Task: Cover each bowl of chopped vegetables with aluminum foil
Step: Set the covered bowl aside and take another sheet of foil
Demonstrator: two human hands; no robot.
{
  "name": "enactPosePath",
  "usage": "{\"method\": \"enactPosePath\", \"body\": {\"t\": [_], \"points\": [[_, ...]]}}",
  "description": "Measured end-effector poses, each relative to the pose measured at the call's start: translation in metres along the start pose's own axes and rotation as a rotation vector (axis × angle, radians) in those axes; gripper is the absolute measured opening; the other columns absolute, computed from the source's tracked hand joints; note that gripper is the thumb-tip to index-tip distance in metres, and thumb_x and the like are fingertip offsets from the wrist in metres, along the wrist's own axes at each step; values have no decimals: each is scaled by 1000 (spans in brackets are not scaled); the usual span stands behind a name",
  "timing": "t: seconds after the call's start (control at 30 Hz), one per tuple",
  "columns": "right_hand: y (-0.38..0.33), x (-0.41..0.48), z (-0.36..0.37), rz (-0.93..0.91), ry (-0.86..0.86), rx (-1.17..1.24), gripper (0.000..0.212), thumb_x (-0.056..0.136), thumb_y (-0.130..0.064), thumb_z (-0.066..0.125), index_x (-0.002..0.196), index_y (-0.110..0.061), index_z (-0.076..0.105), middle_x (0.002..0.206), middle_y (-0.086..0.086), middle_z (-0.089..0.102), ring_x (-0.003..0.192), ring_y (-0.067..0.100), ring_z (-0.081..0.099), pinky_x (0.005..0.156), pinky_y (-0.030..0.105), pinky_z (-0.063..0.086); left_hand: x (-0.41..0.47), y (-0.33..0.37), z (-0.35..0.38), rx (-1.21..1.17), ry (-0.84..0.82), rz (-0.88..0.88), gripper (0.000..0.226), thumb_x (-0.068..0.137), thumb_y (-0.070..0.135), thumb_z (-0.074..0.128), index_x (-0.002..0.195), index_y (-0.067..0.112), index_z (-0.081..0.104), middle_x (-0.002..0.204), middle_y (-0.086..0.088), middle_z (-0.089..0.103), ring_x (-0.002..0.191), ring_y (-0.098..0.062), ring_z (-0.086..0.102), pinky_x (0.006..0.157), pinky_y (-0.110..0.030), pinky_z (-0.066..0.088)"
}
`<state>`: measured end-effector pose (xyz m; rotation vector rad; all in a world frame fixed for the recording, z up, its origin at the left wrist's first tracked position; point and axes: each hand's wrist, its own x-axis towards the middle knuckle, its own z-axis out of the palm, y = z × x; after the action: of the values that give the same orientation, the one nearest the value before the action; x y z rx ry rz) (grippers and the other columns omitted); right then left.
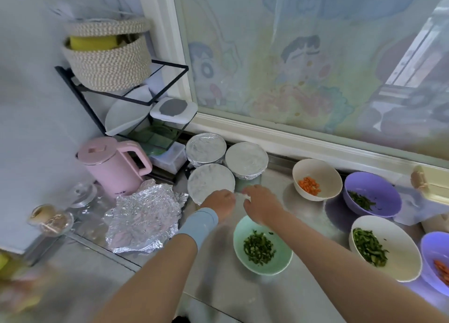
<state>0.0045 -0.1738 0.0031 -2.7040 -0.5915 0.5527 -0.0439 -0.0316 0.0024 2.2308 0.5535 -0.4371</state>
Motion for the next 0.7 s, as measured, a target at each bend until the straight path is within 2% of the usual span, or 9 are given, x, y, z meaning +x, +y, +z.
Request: {"method": "enactPosePath", "body": {"t": [0.1,0.2,0.27,0.33,0.37,0.4,0.5,0.6,0.7], "points": [[-58,17,7,-66,-78,119,36,96,-16,43,127,-25,58,123,0,63,108,22,62,90,30,48,0,-38,-40,29,65,-6,37,95,25,46,130,22,56,132,-1,55,112,-22,57,94,-31,45],[-113,36,33,-101,-157,191,34,96,-12,44,122,-20,64,123,-1,63,111,18,58,93,24,43,2,-94,-82,118,68,-53,37,93,27,42,128,27,56,132,-2,55,109,-25,58,95,-37,48],[-146,53,62,-113,-268,192,34,97,-10,44,123,-16,64,129,1,60,120,16,54,93,18,39,5,-137,-109,167,82,-105,41,94,29,43,134,28,53,138,-3,51,119,-27,53,101,-39,45],[-161,60,81,-60,-331,171,39,94,-7,49,130,-16,59,133,6,56,125,20,51,82,12,38,4,-165,-121,188,74,-153,44,95,34,47,139,28,48,146,-2,44,129,-27,46,106,-38,41],[-168,63,92,-44,-336,157,44,91,-8,52,135,-18,54,136,9,53,125,22,51,82,14,38,5,-180,-127,194,47,-175,47,95,37,49,142,29,46,149,-2,40,132,-26,44,106,-37,41],[-175,65,101,-21,-328,152,51,90,-9,54,140,-19,48,139,11,49,126,24,50,88,18,40,8,-196,-132,208,-2,-194,52,95,40,50,145,30,42,153,-1,34,137,-26,39,108,-36,39],[-192,70,122,69,-347,174,69,88,-10,58,151,-20,31,147,12,42,132,26,45,106,29,38,17,-229,-142,283,-164,-218,68,92,50,52,153,33,25,163,0,12,149,-25,15,119,-40,23],[-204,77,131,133,-369,214,61,88,-6,54,146,-19,40,145,8,45,133,26,44,106,27,37,22,-250,-147,266,-232,-210,76,89,51,56,154,36,20,164,0,6,150,-25,9,120,-42,19],[-213,76,130,117,-372,181,53,89,-3,51,141,-16,49,142,9,50,129,25,49,101,28,41,19,-253,-152,233,-242,-141,80,87,61,56,154,37,19,164,2,7,150,-22,8,120,-42,16]]}}
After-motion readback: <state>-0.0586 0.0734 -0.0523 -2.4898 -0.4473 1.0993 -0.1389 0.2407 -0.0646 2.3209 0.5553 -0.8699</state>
